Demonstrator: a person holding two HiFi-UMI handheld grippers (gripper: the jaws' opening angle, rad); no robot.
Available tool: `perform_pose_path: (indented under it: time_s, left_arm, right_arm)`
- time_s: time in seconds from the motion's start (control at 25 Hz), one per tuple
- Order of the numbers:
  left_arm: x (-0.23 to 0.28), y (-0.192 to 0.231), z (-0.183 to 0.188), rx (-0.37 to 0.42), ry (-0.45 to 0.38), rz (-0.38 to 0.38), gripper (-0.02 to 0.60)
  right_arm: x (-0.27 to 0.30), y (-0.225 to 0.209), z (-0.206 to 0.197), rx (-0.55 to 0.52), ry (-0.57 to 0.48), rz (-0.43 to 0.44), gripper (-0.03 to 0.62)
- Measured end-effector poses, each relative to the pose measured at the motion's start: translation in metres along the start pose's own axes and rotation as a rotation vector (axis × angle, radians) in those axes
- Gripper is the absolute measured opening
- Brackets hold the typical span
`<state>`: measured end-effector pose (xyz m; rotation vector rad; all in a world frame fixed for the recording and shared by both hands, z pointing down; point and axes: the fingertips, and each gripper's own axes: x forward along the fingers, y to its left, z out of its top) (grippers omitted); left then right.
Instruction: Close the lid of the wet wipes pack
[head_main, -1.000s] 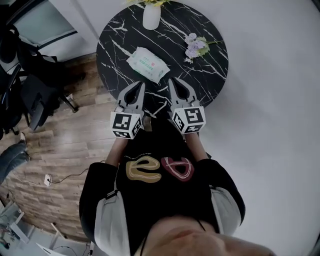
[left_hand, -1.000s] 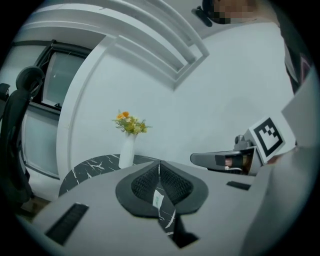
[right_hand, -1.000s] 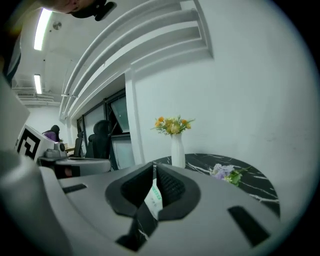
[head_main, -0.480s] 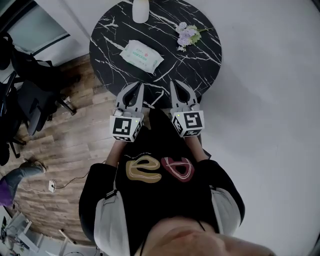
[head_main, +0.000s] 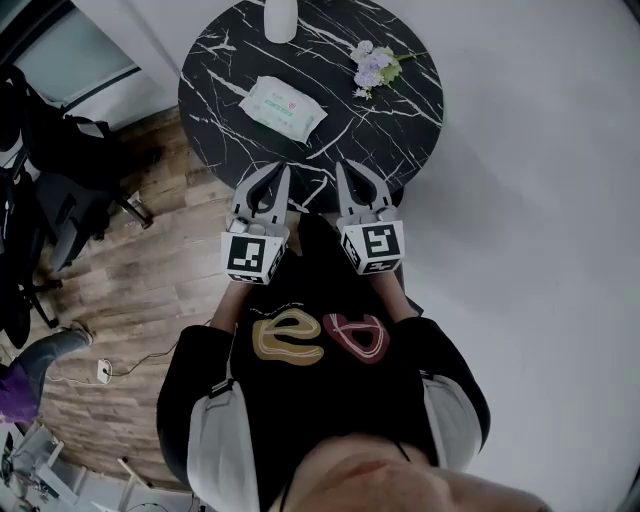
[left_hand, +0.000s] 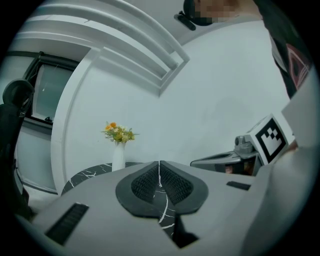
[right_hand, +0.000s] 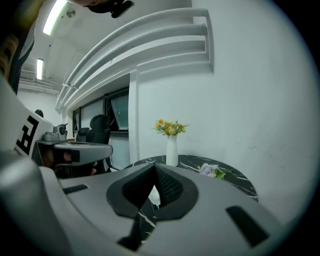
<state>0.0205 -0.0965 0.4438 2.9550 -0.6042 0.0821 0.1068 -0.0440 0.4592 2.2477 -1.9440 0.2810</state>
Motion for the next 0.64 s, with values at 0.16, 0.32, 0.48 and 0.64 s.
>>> perform_pose_path:
  time_s: [0.16,0.32,0.48,0.64]
  left_arm:
    - [-0.001,-0.004,-0.003,0.015,0.004,0.001,0.021]
    - [-0.002,-0.003,-0.002,0.027,0.003,0.004,0.021]
    - [-0.004,0.0,-0.001,0.028,0.002,0.011,0.021]
    - [-0.006,-0.003,-0.004,0.026,-0.004,0.008,0.021]
  right_arm:
    - [-0.002,0.001,-0.002,-0.008,-0.008,0.007,0.011]
    - [-0.001,0.005,0.0,-0.011,-0.015,0.016,0.011]
    - [0.0,0.009,0.0,-0.022,-0.018,0.024,0.011]
    - [-0.002,0.011,-0.003,-0.026,-0.018,0.031,0.011]
